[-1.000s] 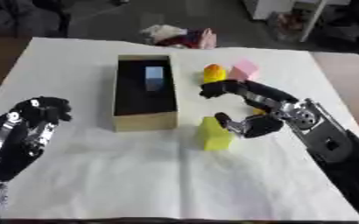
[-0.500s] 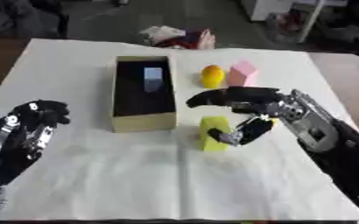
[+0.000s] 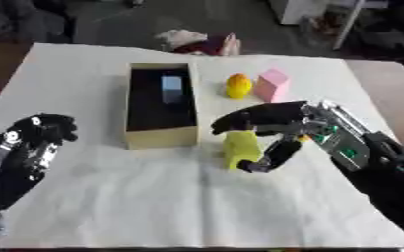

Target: Pick up objects on the table and place them in the box.

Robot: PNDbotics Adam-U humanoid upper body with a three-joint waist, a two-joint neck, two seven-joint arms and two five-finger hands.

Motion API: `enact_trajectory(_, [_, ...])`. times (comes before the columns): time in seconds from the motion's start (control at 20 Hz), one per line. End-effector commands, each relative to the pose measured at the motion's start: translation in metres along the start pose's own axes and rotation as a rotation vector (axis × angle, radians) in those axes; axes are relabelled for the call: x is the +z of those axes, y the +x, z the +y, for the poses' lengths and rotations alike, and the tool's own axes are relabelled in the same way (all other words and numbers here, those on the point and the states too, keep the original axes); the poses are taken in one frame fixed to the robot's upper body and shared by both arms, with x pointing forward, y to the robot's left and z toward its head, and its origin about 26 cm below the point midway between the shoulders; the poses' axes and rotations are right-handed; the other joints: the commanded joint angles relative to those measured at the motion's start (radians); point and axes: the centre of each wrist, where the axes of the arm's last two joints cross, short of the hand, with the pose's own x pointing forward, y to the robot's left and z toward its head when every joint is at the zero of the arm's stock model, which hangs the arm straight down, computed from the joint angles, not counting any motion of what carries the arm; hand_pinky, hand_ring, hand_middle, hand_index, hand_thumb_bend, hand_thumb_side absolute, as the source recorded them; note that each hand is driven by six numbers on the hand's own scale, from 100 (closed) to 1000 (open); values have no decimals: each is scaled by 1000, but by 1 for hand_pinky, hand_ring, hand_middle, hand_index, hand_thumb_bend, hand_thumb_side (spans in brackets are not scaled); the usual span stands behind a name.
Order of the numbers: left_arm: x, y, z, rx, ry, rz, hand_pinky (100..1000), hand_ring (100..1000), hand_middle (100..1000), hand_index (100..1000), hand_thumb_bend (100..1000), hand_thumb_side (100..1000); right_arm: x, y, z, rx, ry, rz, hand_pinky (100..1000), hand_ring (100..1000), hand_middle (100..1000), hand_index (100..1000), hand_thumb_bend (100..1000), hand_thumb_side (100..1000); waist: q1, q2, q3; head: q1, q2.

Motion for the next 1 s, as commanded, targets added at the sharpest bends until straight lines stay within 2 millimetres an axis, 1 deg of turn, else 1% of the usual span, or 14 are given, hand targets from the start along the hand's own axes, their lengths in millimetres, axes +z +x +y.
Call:
enact_trajectory(0.05, [-2, 3, 1, -4, -3, -15, 789, 632, 622, 742, 100, 673, 8, -1, -13, 218, 258, -113, 961, 995, 980, 1000, 259, 419, 4, -13, -1, -3, 5])
enact_trajectory(0.2, [-2, 3, 1, -6, -3, -14, 788, 632, 622, 742, 100, 673, 6, -1, -12, 248, 292, -97, 957, 979, 977, 1000, 258, 384, 4, -13, -1, -4, 5])
enact_trajectory(0.35, [-1, 3, 1, -5, -1, -13, 788, 632, 621, 742, 100, 674, 2, -1, -7, 301, 350, -44, 948, 972, 972, 1000, 248, 352, 5, -13, -1, -4, 5])
enact_trajectory(0.6, [-2, 3, 1, -5, 2, -13, 788, 631, 621, 742, 100, 674, -1, -8, 4, 299, 397, -13, 939, 954, 950, 1000, 225, 354, 6, -12, -1, -6, 5])
enact_trajectory(0.8, [-1, 3, 1, -7, 5, -11, 788, 631, 621, 742, 100, 674, 2, -12, 6, 272, 372, 1, 909, 881, 870, 992, 200, 290, 7, -11, -1, -5, 5])
enact_trajectory(0.85, [-1, 3, 1, -6, 6, -11, 788, 631, 621, 742, 100, 674, 3, -12, 5, 269, 357, 2, 892, 829, 843, 986, 182, 263, 7, -11, -1, -5, 5])
enact_trajectory(0.9, [-1, 3, 1, -6, 7, -12, 788, 631, 621, 742, 100, 673, 4, -12, 4, 264, 332, 3, 886, 814, 838, 985, 171, 257, 7, -12, -1, -5, 5])
enact_trajectory(1.0, [-1, 3, 1, -6, 8, -10, 787, 631, 621, 742, 100, 674, 7, -12, 1, 252, 273, 7, 877, 794, 833, 980, 135, 214, 8, -11, -2, -4, 5])
